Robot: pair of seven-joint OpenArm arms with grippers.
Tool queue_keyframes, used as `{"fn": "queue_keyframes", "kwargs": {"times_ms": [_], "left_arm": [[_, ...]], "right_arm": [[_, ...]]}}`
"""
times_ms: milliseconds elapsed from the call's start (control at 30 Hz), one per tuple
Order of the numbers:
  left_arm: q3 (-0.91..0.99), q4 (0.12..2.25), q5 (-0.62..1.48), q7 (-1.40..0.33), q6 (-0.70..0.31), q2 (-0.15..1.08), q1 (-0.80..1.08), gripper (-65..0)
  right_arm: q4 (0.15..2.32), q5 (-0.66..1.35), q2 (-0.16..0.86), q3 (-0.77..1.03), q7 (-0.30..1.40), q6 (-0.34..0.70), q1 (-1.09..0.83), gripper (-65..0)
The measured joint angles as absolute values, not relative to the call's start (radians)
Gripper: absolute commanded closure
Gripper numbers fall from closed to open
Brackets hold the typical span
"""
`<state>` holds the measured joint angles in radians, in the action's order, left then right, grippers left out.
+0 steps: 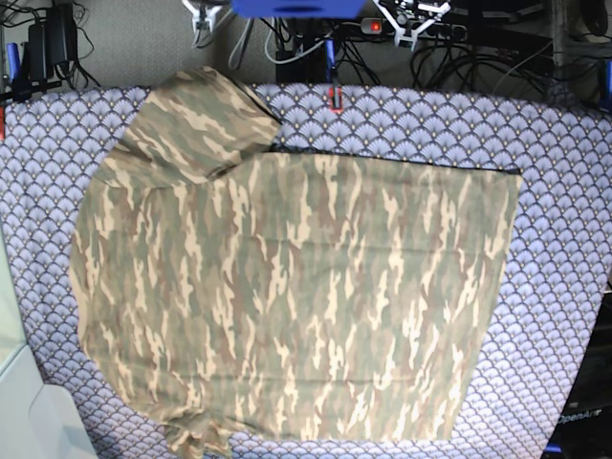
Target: Fold the T-shirt properly
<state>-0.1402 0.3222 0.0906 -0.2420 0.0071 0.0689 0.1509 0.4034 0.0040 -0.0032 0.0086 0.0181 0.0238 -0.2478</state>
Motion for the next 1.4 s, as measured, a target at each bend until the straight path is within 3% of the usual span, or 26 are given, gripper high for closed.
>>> {"fn": "queue_keyframes", "kwargs": {"times_ms": [700, 1033, 1400], "left_arm": [[-0.136, 0.488, 0.094, -0.245, 0.004, 0.069, 0.237, -0.3], [-0.138, 0.493, 0.297, -0.244, 0.004, 0.11, 0.235, -0.3], [-0.14, 0.604, 0.327, -0.161, -0.004, 0.146, 0.306, -0.4]], "right_arm": [[0.406, 0.004, -0.002, 0.009, 0.037, 0.021, -0.242, 0.0], [0.406, 0.004, -0.002, 0.009, 0.034, 0.021, -0.245, 0.0], [0.487, 0.005, -0.002, 0.009, -0.024, 0.021, -0.294, 0.0]]}}
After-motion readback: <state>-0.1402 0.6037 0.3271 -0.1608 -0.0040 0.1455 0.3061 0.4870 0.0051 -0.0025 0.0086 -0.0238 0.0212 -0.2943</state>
